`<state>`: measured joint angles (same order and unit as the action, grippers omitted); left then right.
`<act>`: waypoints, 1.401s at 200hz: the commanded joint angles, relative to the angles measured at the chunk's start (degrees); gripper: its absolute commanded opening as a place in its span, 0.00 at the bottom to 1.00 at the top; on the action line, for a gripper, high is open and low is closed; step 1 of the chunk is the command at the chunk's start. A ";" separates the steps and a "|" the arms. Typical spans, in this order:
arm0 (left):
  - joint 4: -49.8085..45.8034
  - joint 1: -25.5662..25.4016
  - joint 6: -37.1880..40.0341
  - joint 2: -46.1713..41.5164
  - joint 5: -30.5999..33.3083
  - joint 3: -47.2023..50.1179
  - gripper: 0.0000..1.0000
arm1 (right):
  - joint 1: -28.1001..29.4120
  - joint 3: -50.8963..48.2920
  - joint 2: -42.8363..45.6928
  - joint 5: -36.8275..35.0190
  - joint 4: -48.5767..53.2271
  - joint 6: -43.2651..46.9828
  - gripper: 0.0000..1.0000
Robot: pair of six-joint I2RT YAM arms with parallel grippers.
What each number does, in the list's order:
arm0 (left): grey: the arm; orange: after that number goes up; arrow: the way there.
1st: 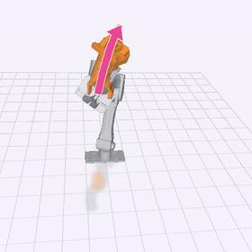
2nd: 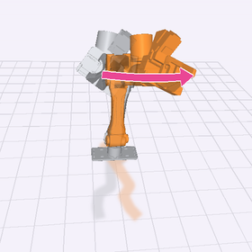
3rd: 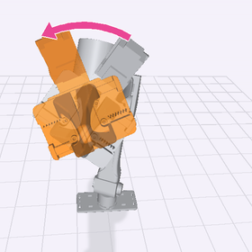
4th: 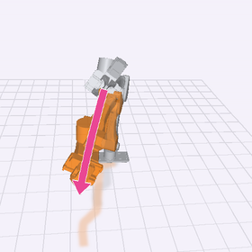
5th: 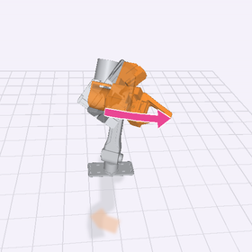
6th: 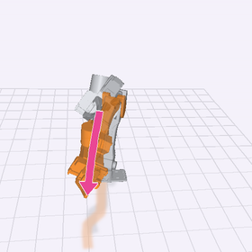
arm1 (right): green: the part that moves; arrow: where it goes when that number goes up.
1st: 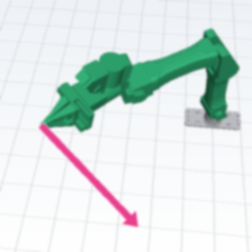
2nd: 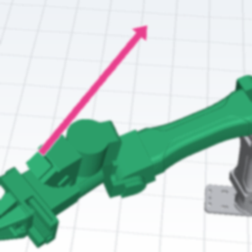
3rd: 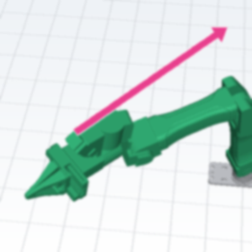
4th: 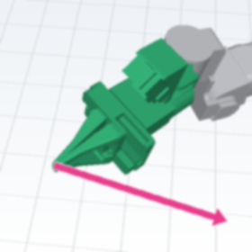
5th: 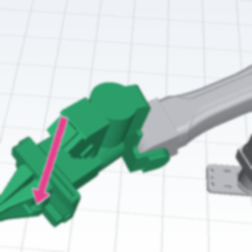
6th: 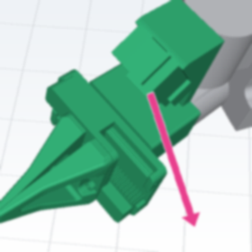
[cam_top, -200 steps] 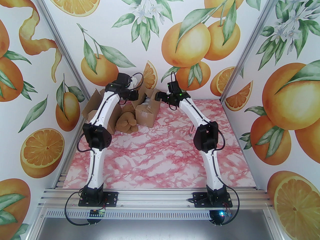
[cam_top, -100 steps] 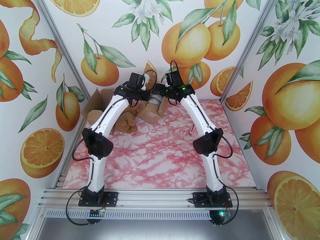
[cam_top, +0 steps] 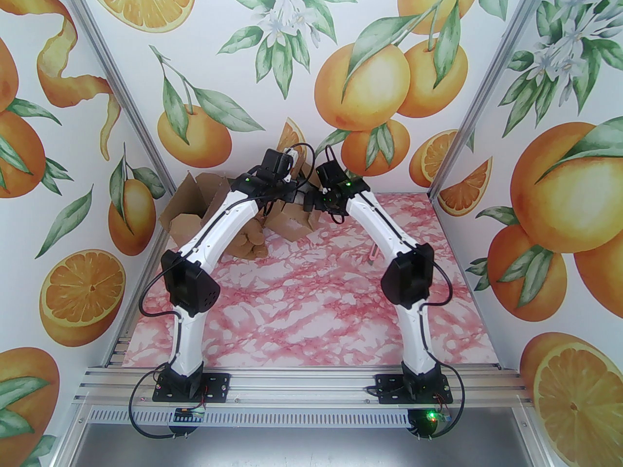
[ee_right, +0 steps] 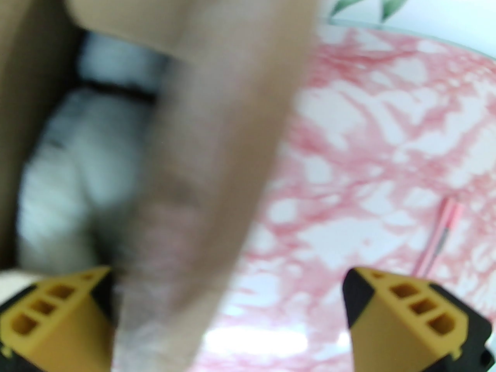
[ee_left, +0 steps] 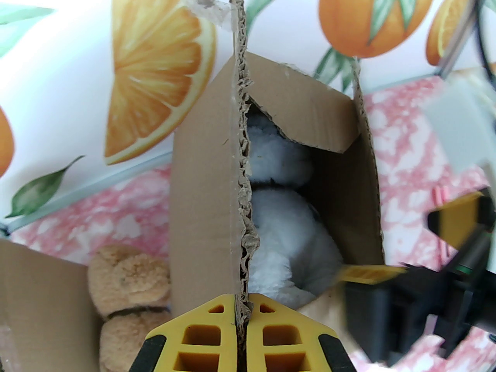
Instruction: Unpack the express box
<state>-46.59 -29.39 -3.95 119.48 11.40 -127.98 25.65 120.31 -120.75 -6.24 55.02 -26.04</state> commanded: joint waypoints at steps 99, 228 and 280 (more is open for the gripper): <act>14.71 -1.68 2.63 -10.87 5.02 11.32 0.00 | -5.09 -26.42 23.42 14.87 -39.34 -12.48 1.00; 25.18 -5.42 5.09 -16.05 8.45 20.46 0.00 | -1.74 -20.96 7.66 19.79 -38.67 -19.55 0.52; 28.00 -5.51 5.09 -15.64 -2.22 22.49 0.00 | -1.83 -22.38 5.05 23.46 -46.29 -21.77 0.78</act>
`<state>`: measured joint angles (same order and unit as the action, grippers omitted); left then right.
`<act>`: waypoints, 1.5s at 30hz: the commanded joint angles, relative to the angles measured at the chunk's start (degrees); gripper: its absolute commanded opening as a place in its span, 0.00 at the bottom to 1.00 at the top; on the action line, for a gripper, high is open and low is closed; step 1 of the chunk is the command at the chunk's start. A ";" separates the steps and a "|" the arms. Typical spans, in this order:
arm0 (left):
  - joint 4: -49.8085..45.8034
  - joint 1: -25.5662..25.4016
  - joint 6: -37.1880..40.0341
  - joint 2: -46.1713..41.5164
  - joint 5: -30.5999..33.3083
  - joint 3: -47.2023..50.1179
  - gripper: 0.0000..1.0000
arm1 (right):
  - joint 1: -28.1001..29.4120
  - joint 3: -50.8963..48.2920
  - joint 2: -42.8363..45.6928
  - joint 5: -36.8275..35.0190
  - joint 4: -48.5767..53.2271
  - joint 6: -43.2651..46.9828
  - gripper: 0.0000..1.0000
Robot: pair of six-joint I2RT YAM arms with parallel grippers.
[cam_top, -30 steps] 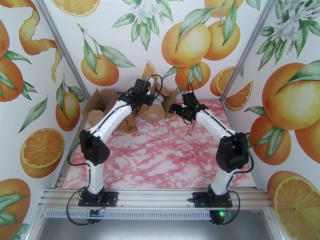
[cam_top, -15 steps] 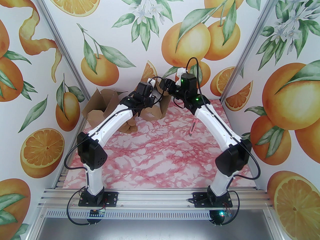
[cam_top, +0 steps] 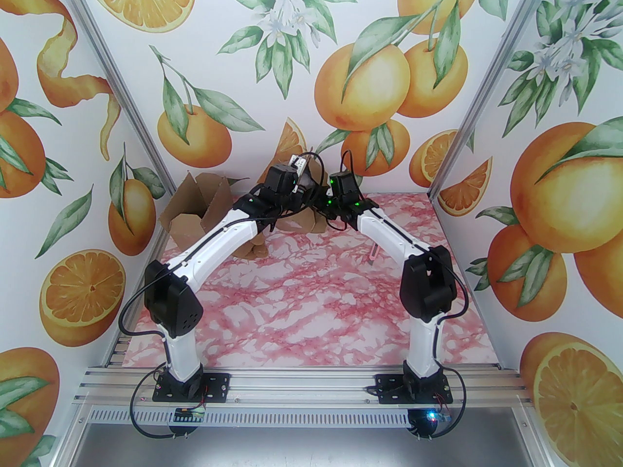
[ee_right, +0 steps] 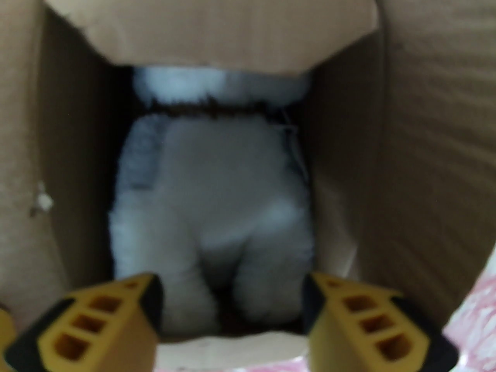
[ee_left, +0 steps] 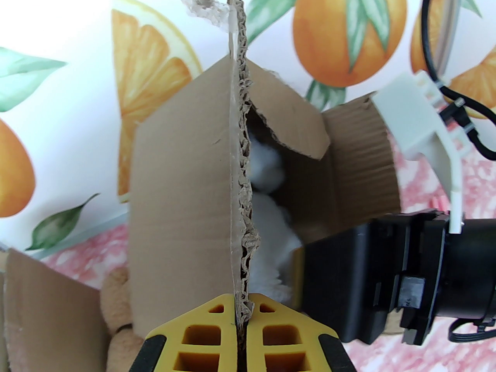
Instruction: Unpack the express box
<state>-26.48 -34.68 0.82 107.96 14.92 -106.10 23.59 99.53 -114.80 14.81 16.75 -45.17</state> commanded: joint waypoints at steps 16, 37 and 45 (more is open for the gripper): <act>14.56 2.15 0.86 -3.16 -21.56 3.17 0.00 | 0.97 19.48 -16.60 4.03 20.27 8.86 0.57; -3.77 9.24 -12.64 2.91 -7.84 -0.24 0.00 | -3.34 -7.68 16.08 10.45 -20.81 -4.56 0.00; -7.63 9.36 -15.54 4.89 -8.66 -2.02 0.00 | -9.66 -8.38 20.24 11.10 -17.18 -3.88 0.00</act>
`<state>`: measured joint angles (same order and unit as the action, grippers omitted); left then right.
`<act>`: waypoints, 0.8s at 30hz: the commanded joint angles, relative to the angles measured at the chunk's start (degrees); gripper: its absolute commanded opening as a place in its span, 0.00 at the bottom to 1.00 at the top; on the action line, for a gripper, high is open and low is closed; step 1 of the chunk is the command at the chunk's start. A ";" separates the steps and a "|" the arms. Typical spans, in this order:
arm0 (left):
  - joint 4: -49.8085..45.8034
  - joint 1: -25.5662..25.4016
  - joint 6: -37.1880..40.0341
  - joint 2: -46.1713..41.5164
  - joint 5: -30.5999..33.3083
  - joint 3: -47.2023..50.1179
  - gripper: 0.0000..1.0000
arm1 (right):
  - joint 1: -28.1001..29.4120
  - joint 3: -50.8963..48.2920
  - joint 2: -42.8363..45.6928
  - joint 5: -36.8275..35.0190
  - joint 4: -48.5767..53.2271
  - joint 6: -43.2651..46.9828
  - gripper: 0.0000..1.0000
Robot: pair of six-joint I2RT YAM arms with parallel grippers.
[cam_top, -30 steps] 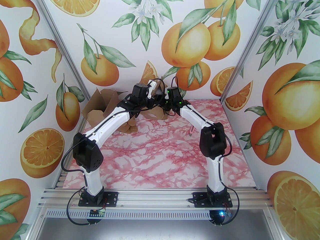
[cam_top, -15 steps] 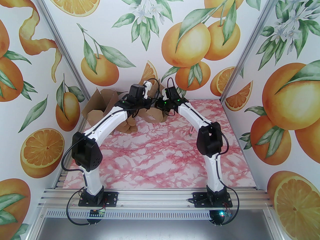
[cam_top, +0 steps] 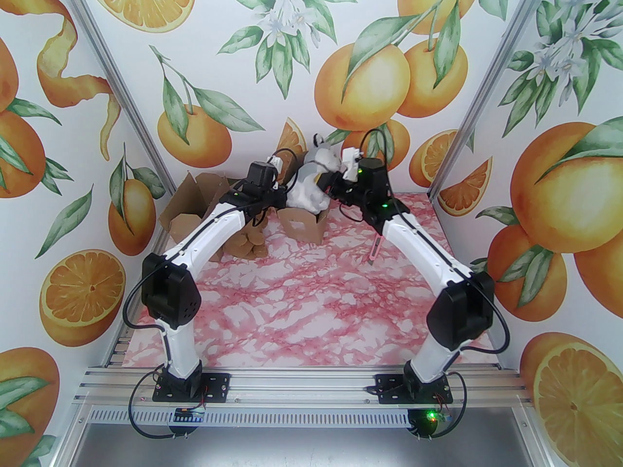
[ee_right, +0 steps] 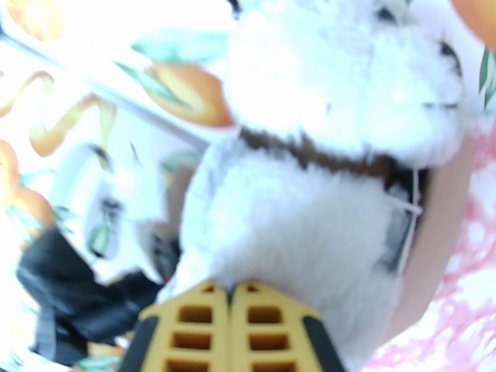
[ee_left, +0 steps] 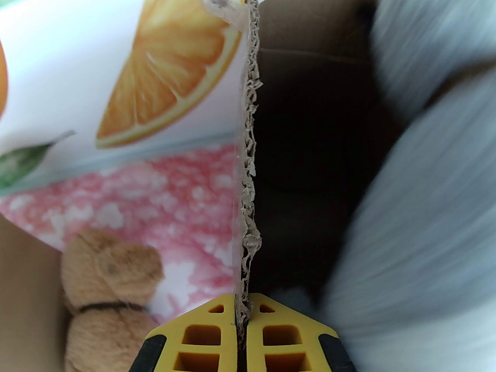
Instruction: Unpack the express box
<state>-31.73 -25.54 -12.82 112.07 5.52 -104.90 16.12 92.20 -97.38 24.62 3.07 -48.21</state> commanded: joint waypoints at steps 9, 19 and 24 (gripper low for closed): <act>-3.57 0.36 -6.77 0.95 0.47 -2.98 0.01 | -14.09 -7.54 4.78 9.45 16.12 13.00 0.00; 3.88 -0.23 -3.55 -2.71 0.37 1.10 1.00 | -12.14 -13.58 -3.86 3.62 20.00 23.07 0.99; 20.08 -3.71 7.66 -16.26 5.88 14.73 1.00 | -10.21 -18.26 2.30 -9.58 18.35 26.16 1.00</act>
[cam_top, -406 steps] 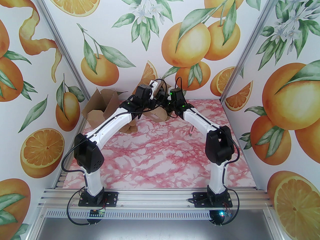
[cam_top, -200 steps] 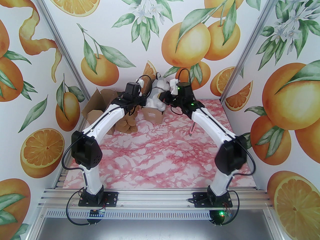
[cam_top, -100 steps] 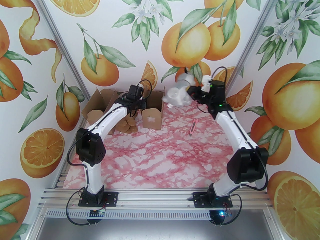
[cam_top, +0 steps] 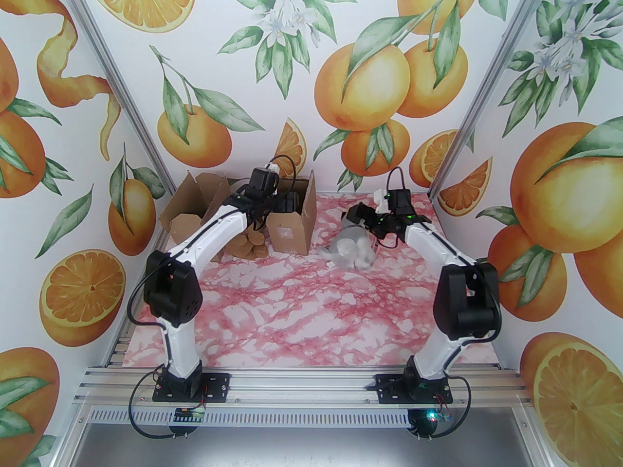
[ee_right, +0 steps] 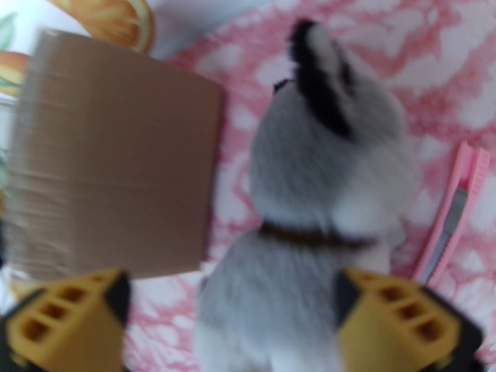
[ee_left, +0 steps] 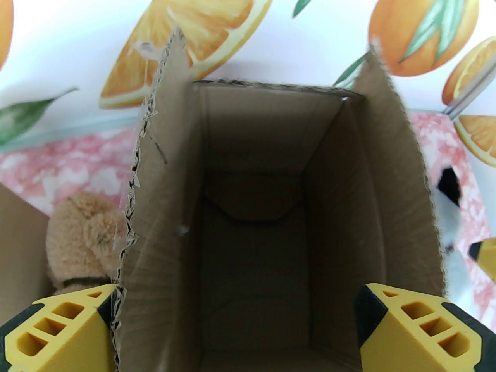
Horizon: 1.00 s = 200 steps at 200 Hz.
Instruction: Unpack the express box
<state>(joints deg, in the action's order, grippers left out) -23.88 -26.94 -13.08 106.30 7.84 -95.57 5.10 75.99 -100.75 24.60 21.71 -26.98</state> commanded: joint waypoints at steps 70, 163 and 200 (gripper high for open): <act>14.26 -3.78 16.80 -57.04 13.94 44.42 1.00 | 0.68 -41.66 50.10 -33.53 -16.06 14.45 1.00; 39.87 12.45 16.57 -63.58 22.23 82.39 1.00 | -2.33 -61.16 29.45 -32.80 -67.68 18.41 1.00; 65.47 16.50 22.51 -35.78 7.63 80.44 1.00 | -1.43 -58.91 15.36 -26.66 -79.68 24.35 1.00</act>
<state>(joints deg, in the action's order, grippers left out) 16.05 -11.14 3.60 57.39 24.60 -12.58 3.27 16.86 -77.23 -7.51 -34.89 -6.76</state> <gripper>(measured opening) 0.998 0.998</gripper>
